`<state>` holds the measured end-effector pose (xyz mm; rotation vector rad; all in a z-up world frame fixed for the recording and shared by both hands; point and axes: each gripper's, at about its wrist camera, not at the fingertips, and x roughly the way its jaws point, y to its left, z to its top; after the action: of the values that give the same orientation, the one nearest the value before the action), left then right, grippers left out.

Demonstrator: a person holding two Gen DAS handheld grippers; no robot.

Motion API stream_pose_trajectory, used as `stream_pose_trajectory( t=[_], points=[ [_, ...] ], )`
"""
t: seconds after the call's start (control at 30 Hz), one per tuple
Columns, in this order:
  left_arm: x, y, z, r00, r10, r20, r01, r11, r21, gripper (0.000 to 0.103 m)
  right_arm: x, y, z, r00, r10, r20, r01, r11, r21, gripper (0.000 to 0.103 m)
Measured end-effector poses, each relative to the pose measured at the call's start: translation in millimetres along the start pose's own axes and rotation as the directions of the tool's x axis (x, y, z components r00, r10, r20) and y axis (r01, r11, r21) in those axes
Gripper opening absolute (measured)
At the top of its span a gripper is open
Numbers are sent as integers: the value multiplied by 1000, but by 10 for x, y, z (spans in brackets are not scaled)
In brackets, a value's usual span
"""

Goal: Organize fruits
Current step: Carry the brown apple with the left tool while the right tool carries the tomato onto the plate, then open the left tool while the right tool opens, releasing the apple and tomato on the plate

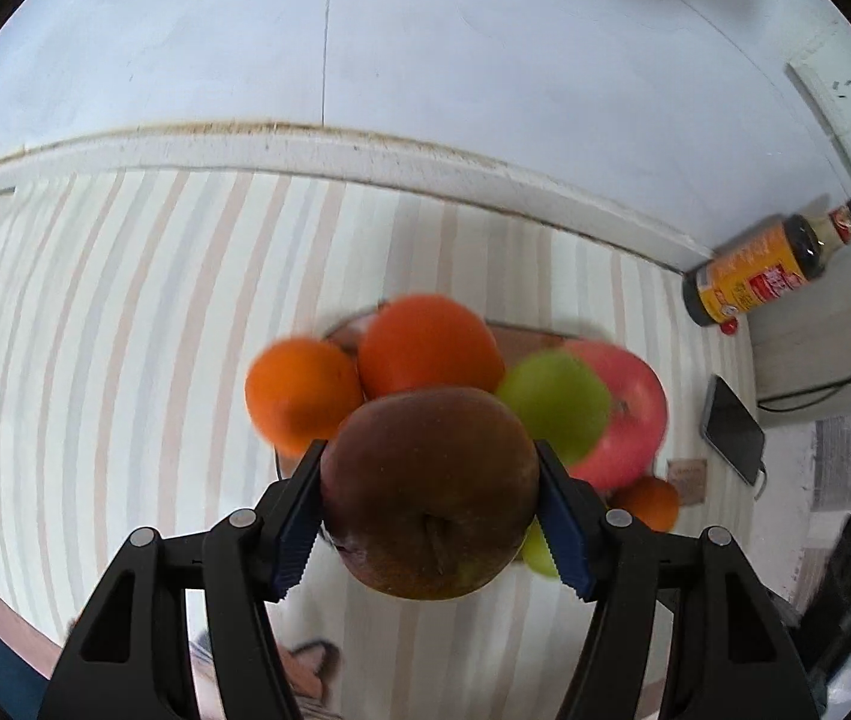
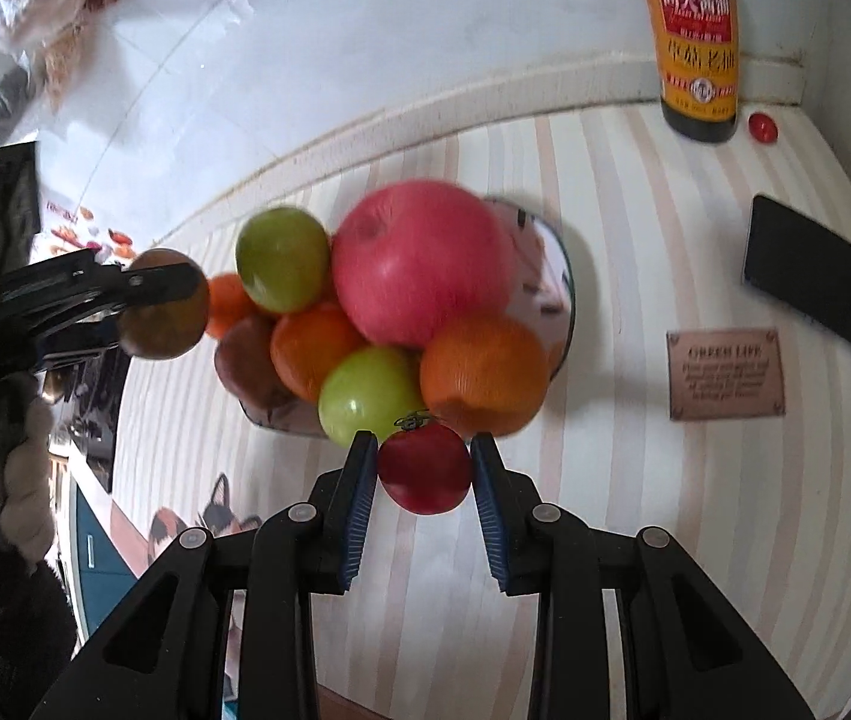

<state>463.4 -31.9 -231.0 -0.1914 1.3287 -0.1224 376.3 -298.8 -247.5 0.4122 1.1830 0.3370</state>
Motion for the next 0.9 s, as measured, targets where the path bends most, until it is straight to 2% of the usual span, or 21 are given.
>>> stream_pose_trajectory(
  t=[0.13, 0.27, 0.43, 0.7, 0.9],
  points=[
    [112, 8, 97, 999, 32, -10, -32, 999, 8, 62, -61, 14, 109, 1000, -1, 24, 1, 1000, 6, 35],
    [239, 40, 51, 998, 46, -33, -46, 999, 11, 62, -76, 18, 115, 999, 0, 40, -1, 1000, 14, 35],
    [246, -24, -15, 997, 72, -3, -72, 996, 48, 63, -73, 14, 104, 999, 8, 48, -9, 1000, 21, 35],
    [246, 23, -1, 998, 60, -17, -60, 998, 21, 63, -7, 90, 86, 999, 23, 43, -24, 999, 21, 35],
    [248, 77, 0, 999, 20, -27, -20, 1000, -16, 69, 22, 134, 72, 999, 30, 42, -31, 999, 20, 35]
  ],
)
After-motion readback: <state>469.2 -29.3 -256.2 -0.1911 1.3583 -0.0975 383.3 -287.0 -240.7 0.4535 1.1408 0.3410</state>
